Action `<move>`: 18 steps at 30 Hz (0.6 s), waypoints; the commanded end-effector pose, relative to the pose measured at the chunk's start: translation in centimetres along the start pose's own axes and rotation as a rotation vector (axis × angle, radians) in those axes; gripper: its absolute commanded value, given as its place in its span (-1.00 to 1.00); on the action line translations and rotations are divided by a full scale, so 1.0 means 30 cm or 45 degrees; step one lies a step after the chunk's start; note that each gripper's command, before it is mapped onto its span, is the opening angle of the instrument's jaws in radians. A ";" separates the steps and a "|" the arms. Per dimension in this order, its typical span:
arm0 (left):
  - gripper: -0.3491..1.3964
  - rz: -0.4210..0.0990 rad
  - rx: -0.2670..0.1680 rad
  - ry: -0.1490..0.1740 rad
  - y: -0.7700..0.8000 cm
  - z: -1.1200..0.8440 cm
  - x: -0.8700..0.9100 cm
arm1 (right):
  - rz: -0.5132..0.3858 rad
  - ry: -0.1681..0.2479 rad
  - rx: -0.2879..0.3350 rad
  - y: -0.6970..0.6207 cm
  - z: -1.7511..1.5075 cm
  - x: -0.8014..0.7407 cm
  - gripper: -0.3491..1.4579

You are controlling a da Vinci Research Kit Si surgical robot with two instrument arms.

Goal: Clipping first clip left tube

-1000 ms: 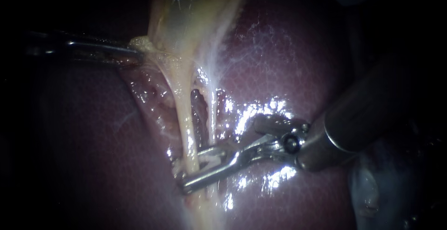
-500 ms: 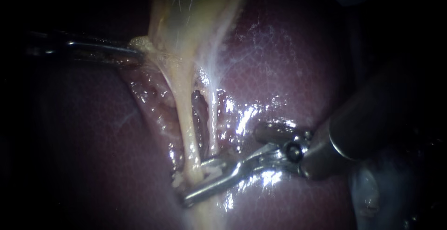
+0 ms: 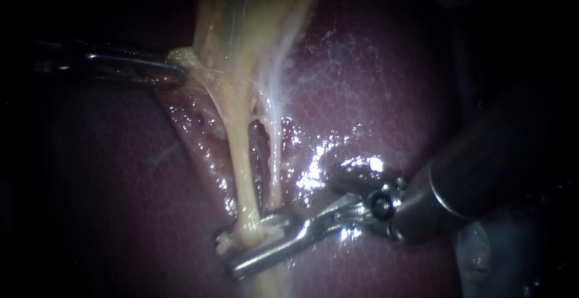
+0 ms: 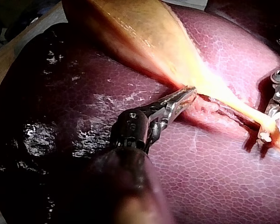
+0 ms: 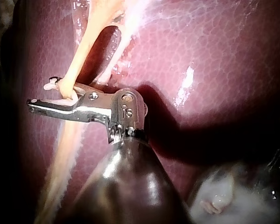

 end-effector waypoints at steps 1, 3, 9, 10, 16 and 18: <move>-1.00 0.000 0.000 0.000 0.0001 0.0001 0.0001 | 0.006 0.021 -0.017 -0.0007 0.000 0.0011 -0.20; -1.00 0.000 0.000 0.000 0.0001 0.0001 0.0001 | 0.014 0.054 -0.044 -0.0018 -0.001 0.0030 -0.22; -1.00 0.000 0.001 0.000 0.0001 -0.0001 0.0002 | -0.020 0.064 -0.045 -0.0061 -0.002 0.0062 -0.29; -1.00 0.000 0.001 0.000 0.0001 -0.0001 0.0002 | -0.023 0.054 -0.036 -0.0068 -0.002 0.0062 -0.29; -1.00 0.001 0.001 0.000 0.0001 -0.0001 0.0002 | -0.044 0.034 -0.009 -0.0099 -0.001 0.0053 -0.30; -1.00 0.001 0.001 0.000 0.0001 -0.0002 0.0002 | -0.044 0.034 -0.006 -0.0110 0.000 0.0050 -0.30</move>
